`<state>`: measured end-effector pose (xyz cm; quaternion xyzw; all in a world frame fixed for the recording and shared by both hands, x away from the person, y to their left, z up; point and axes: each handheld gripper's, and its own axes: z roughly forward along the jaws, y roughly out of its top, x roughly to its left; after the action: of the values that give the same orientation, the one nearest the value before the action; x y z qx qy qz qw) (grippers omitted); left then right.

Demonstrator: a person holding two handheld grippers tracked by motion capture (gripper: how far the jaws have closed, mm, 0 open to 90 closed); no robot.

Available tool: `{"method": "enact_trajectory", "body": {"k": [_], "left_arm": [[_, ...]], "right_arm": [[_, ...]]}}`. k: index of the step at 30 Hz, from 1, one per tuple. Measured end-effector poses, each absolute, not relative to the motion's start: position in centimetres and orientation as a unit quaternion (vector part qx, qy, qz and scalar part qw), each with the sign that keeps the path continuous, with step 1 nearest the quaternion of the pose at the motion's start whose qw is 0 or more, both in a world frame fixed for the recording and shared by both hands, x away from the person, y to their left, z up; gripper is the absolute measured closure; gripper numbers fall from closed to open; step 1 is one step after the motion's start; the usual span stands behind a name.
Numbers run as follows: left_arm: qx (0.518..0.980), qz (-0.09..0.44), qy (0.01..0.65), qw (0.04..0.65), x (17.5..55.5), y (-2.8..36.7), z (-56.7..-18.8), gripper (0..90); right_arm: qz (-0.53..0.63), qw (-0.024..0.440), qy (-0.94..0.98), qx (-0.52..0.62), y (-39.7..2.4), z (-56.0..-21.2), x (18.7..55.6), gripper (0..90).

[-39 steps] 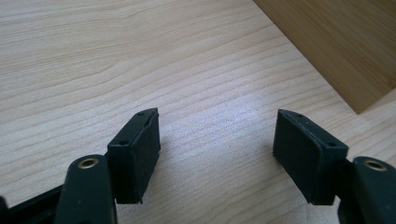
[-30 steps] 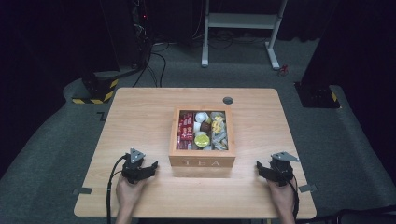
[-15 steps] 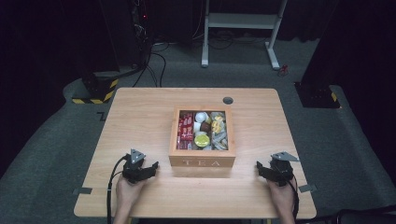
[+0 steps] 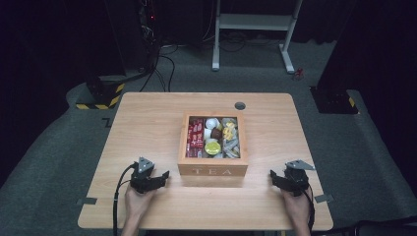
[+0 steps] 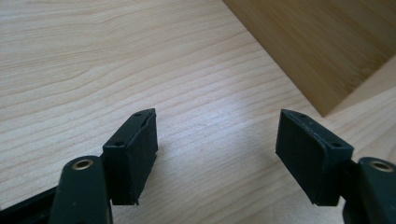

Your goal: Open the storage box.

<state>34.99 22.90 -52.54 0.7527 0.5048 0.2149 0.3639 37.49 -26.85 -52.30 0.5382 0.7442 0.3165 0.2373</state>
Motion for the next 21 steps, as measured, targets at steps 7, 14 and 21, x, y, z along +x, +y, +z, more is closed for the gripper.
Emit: {"method": "enact_trajectory", "body": {"k": [7, 14, 21], "left_arm": [[0.757, 0.199, 0.488, 0.386, 34.1, 22.6, -52.1, 32.3], [0.756, 0.181, 0.474, 0.414, 33.3, 22.5, -51.5, 33.3], [0.767, 0.166, 0.452, 0.424, 32.7, 21.7, -51.2, 35.7]], "right_arm": [[0.316, 0.237, 0.744, 0.539, -26.8, -52.3, 37.5, 29.8], [0.316, 0.237, 0.744, 0.539, -26.8, -52.3, 37.5, 29.8], [0.316, 0.237, 0.744, 0.539, -26.8, -52.3, 37.5, 29.8]]}}
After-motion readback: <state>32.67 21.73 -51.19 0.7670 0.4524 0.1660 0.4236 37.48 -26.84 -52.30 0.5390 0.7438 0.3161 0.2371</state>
